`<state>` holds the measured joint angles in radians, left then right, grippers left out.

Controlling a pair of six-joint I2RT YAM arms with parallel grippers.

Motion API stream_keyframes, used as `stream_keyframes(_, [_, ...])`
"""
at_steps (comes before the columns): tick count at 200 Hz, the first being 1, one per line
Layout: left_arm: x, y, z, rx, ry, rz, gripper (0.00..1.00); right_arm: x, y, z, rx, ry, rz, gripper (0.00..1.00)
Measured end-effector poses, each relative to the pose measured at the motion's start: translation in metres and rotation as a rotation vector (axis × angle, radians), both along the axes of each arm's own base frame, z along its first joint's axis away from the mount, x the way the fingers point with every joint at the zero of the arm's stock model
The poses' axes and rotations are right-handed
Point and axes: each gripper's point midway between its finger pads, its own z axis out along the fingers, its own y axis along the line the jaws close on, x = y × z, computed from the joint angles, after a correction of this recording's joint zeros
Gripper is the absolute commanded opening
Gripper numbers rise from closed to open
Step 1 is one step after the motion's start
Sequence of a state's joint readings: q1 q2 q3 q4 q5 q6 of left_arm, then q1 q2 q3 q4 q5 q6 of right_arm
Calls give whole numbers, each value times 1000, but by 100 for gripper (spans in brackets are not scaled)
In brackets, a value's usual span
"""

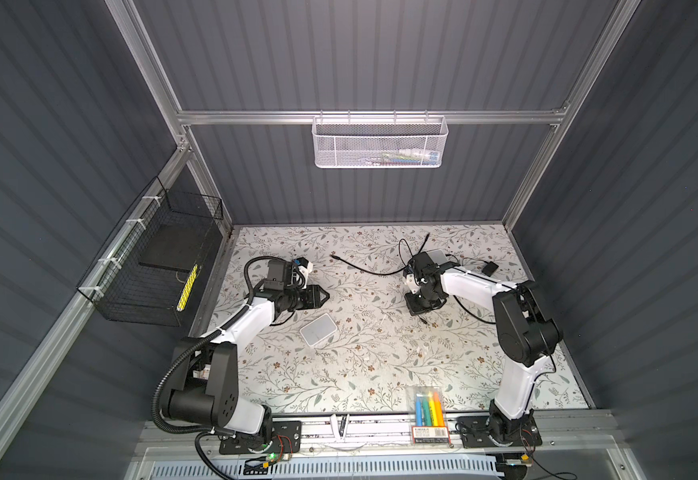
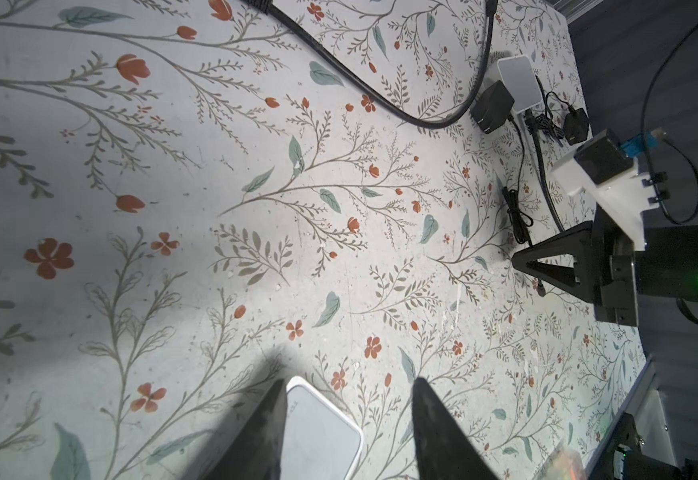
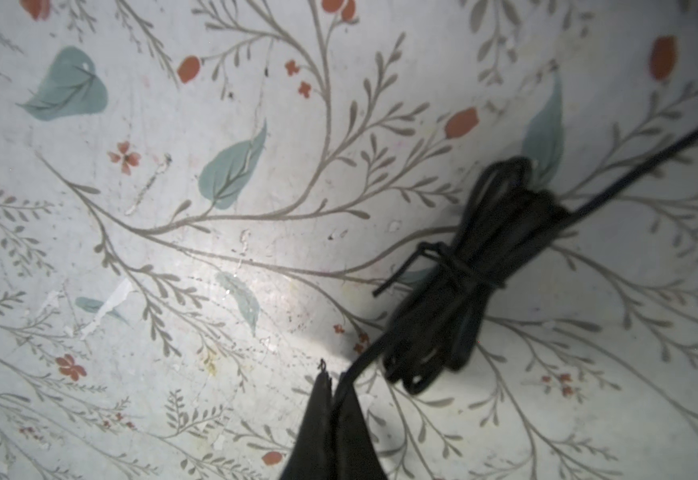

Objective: Insert the plug into the switch port

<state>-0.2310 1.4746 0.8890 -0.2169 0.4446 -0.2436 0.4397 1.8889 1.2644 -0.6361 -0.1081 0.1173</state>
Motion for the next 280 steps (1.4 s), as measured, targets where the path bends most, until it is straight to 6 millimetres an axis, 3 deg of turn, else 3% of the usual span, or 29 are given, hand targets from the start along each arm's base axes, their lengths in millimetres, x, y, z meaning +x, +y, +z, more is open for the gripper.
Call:
stream_keyframes(22, [-9,-21,2,34,-8,-60,49,4,10,19,72,-24,-32,0])
stream_keyframes(39, [-19,-45,4,31,-26,-131,50,17,22,47,165,-82,-82,0])
stream_keyframes(67, [-36,-79,8,-34,-59,-229,50,39,42,93,358,-179,-180,0])
stream_keyframes(88, [-44,-104,15,-105,-91,-278,51,51,53,111,479,-212,-249,0])
stream_keyframes(124, [-46,-147,20,-249,-119,-338,51,53,60,107,560,-195,-349,0])
stream_keyframes(166, [-43,-178,15,-346,-112,-374,51,48,64,101,594,-183,-415,0])
stream_keyframes(213, [-30,-206,9,-396,-115,-395,49,49,67,120,650,-213,-437,0])
stream_keyframes(247, [-24,-225,10,-434,-123,-418,40,49,67,125,679,-226,-449,0])
stream_keyframes(280, [-23,-228,10,-450,-114,-418,22,45,65,114,673,-202,-470,0])
